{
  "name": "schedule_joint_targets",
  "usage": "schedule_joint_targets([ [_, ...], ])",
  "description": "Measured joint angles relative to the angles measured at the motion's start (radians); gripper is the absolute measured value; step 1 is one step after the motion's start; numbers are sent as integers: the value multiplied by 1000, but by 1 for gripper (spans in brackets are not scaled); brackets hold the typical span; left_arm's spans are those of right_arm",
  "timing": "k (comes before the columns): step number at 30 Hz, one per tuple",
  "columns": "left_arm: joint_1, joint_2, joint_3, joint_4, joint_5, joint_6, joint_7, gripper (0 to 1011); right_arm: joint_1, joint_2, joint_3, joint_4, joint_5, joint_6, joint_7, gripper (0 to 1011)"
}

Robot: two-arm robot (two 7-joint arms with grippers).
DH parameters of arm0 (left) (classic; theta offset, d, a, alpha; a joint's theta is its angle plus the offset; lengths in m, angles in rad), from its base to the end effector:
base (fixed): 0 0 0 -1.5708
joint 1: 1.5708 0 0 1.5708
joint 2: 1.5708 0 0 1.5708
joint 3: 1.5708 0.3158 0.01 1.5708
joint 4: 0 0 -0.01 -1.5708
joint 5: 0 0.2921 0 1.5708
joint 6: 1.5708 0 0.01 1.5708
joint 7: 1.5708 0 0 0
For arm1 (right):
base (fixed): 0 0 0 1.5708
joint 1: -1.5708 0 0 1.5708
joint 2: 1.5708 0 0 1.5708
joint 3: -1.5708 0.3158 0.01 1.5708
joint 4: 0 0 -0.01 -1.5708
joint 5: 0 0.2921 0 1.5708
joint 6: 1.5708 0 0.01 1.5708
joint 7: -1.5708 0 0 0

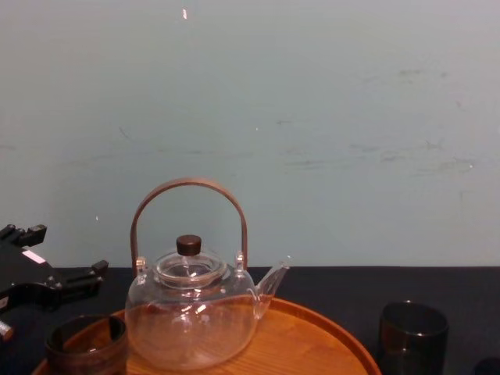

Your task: Pick up the glass from the table and place it on the tray.

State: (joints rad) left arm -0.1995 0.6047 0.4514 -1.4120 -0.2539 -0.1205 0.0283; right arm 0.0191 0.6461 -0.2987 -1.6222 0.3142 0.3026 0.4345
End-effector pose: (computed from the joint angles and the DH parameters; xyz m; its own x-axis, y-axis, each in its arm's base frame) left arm 0.3465 0.1018 -0.3199 0.2923 0.8803 0.3738 -0.9553 0.2873 0.0703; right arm 0.3036 -0.1145 -0.3001 0.6436 -0.7575 0.1095 0.6997 0.5244 -0.4853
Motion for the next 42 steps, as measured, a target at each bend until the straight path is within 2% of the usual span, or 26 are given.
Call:
schedule_joint_targets([
  [17, 0, 0, 0, 0, 0, 0, 0, 1001, -3, 0, 3, -1, 3, -3, 1, 908],
  [26, 0, 0, 0, 0, 0, 0, 0, 1001, 0, 22, 14, -35, 29, -6, 30, 908],
  [36, 0, 0, 0, 0, 0, 0, 0, 1001, 56, 20, -25, -59, 34, -18, 57, 908],
  [42, 0, 0, 0, 0, 0, 0, 0, 1001, 110, -8, -79, -59, 25, -43, 77, 908],
])
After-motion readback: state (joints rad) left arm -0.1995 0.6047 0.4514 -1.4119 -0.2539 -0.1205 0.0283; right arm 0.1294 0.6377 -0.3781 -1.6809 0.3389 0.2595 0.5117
